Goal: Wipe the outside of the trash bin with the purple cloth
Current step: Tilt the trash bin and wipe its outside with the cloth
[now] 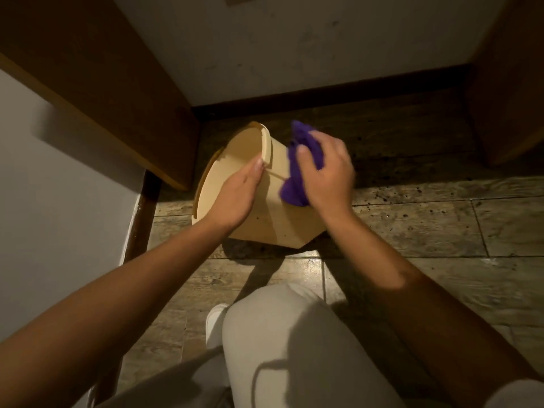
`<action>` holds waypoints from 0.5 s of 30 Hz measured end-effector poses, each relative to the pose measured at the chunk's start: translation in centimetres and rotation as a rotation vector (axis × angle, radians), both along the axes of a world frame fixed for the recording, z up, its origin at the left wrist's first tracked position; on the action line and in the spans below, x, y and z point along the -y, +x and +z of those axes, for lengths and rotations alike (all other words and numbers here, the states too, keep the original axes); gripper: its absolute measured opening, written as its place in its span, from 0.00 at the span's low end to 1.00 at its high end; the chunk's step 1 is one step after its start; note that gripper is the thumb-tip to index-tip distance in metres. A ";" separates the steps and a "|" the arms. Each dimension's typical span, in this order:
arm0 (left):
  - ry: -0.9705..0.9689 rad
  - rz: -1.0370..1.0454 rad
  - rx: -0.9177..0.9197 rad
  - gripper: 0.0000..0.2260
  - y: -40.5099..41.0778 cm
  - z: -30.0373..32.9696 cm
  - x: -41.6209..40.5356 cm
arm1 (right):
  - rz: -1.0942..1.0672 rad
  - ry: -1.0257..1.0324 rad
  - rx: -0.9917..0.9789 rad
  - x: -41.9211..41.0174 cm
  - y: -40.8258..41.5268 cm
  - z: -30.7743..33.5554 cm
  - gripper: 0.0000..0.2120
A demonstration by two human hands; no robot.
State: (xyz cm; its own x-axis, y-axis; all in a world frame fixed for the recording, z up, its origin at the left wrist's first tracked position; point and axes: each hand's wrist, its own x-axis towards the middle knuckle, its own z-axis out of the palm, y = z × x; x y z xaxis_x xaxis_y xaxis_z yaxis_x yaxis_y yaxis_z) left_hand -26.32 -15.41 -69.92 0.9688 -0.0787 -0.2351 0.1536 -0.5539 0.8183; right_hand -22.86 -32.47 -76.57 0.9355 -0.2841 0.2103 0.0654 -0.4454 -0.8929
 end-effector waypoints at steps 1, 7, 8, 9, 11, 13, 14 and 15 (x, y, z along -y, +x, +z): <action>-0.014 0.026 0.043 0.22 0.3 0.1 0.5 | 0.042 -0.053 0.095 -2.2 -0.6 1.1 0.19; -0.185 0.428 -0.047 0.22 1.2 -0.2 0.0 | 0.114 -0.305 0.030 -6.8 -3.8 -2.4 0.23; -0.182 0.467 -0.070 0.21 1.4 -0.2 -0.4 | 0.108 -0.331 -0.006 -6.1 -4.0 -3.9 0.23; -0.181 0.495 -0.092 0.19 1.6 -0.2 -0.8 | 0.095 -0.347 -0.042 -5.3 -3.9 -5.4 0.23; -0.205 0.553 -0.143 0.22 1.9 0.0 -1.6 | 0.041 -0.345 -0.115 -4.0 -3.4 -8.0 0.22; -0.217 0.617 -0.181 0.28 2.3 -0.3 -2.4 | -0.021 -0.317 -0.196 -3.2 -2.4 -9.6 0.22; -0.219 0.639 -0.185 0.30 2.5 -0.4 -2.8 | -0.046 -0.290 -0.232 -2.8 -1.9 -10.2 0.22; -0.221 0.651 -0.188 0.30 2.6 -0.5 -3.0 | -0.063 -0.260 -0.271 -2.5 -1.4 -10.5 0.22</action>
State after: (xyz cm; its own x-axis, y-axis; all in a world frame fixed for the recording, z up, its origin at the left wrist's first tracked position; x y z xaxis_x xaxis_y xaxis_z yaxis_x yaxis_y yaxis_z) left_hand -23.71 -12.39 -70.39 0.7801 0.4367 -0.4481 0.5462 -0.1259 0.8282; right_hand -24.29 -29.99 -87.05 0.9495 -0.3124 0.0302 -0.1923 -0.6551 -0.7306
